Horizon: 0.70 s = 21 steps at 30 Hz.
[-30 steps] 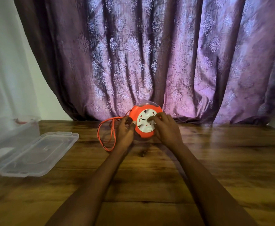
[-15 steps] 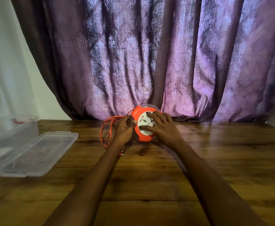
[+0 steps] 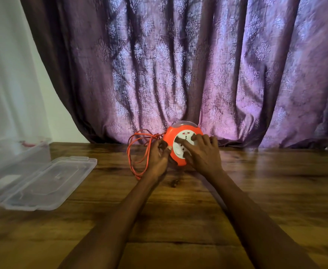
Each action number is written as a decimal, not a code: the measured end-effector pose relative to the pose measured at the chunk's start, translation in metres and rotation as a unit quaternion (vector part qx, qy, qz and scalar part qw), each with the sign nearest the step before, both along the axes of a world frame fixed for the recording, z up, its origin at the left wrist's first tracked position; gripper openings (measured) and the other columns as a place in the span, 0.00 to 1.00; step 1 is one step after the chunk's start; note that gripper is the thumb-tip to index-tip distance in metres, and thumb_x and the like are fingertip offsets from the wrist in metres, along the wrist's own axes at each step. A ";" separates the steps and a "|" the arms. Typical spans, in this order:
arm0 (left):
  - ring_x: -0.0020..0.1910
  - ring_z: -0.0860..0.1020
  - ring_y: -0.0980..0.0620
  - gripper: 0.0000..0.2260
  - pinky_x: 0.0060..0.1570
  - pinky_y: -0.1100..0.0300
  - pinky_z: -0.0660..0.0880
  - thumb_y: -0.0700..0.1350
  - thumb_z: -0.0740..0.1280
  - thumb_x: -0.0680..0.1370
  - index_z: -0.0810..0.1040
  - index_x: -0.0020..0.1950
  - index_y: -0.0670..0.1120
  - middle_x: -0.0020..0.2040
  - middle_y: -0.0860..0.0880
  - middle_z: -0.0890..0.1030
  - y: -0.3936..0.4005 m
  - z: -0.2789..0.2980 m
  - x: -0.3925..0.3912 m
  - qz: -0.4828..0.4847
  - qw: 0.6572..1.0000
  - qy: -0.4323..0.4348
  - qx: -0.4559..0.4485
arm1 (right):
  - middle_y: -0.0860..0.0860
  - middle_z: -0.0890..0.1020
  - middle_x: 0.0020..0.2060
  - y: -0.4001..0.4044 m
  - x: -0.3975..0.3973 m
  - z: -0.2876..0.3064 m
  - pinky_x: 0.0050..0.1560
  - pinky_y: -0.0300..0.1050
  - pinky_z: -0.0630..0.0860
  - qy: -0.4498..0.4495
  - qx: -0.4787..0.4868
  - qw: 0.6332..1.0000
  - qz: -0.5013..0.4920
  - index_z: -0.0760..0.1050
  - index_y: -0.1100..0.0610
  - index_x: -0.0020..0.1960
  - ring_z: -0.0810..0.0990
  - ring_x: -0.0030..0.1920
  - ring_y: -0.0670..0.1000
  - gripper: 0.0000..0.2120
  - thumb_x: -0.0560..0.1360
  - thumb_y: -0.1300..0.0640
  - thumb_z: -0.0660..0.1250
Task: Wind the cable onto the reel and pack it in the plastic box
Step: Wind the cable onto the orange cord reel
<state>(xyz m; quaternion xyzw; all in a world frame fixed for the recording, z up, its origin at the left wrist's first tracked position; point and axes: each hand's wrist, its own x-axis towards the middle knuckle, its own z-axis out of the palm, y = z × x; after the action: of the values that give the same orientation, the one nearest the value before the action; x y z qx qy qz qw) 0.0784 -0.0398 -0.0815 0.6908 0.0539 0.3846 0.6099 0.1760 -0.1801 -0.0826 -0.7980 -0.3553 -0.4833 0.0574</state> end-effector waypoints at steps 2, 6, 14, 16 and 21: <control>0.42 0.76 0.52 0.11 0.42 0.61 0.75 0.31 0.64 0.79 0.70 0.61 0.29 0.45 0.42 0.75 -0.005 -0.002 0.001 0.004 0.999 -0.004 -0.039 | 0.52 0.80 0.49 0.006 -0.012 0.001 0.49 0.53 0.66 0.066 0.054 0.996 -0.020 0.70 0.36 0.68 0.77 0.49 0.58 0.27 0.68 0.42 0.68; 0.49 0.82 0.45 0.09 0.54 0.47 0.80 0.40 0.62 0.82 0.77 0.59 0.36 0.51 0.38 0.84 -0.012 -0.011 0.010 -0.084 0.983 0.017 -0.159 | 0.52 0.84 0.52 0.023 -0.030 0.012 0.55 0.54 0.74 0.305 0.256 0.917 0.004 0.68 0.34 0.65 0.80 0.55 0.60 0.31 0.62 0.33 0.65; 0.65 0.75 0.35 0.18 0.69 0.42 0.69 0.38 0.69 0.78 0.73 0.66 0.32 0.65 0.31 0.75 0.005 -0.043 0.007 -0.013 0.977 0.204 -0.056 | 0.51 0.80 0.62 0.025 -0.028 0.005 0.57 0.50 0.72 0.520 0.408 0.747 0.076 0.69 0.36 0.63 0.77 0.61 0.59 0.29 0.64 0.39 0.73; 0.60 0.76 0.33 0.10 0.68 0.37 0.68 0.29 0.62 0.79 0.74 0.59 0.28 0.61 0.25 0.75 -0.006 -0.032 0.010 -0.031 0.994 0.106 -0.007 | 0.50 0.80 0.62 0.024 -0.029 0.006 0.55 0.49 0.70 0.508 0.407 0.756 0.067 0.68 0.36 0.64 0.78 0.61 0.59 0.29 0.64 0.39 0.72; 0.56 0.77 0.39 0.12 0.65 0.44 0.72 0.32 0.65 0.79 0.74 0.60 0.26 0.59 0.27 0.77 -0.009 -0.021 0.005 -0.017 0.996 0.081 0.015 | 0.50 0.81 0.59 0.023 -0.031 0.009 0.51 0.47 0.69 0.499 0.401 0.767 0.045 0.68 0.35 0.62 0.79 0.59 0.59 0.32 0.60 0.34 0.71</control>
<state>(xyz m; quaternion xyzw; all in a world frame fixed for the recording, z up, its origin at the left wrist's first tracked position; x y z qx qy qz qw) 0.0833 -0.0484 -0.1026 0.7294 0.0862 0.3178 0.5997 0.1451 -0.1569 -0.0737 -0.8146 -0.0861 -0.1126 0.5624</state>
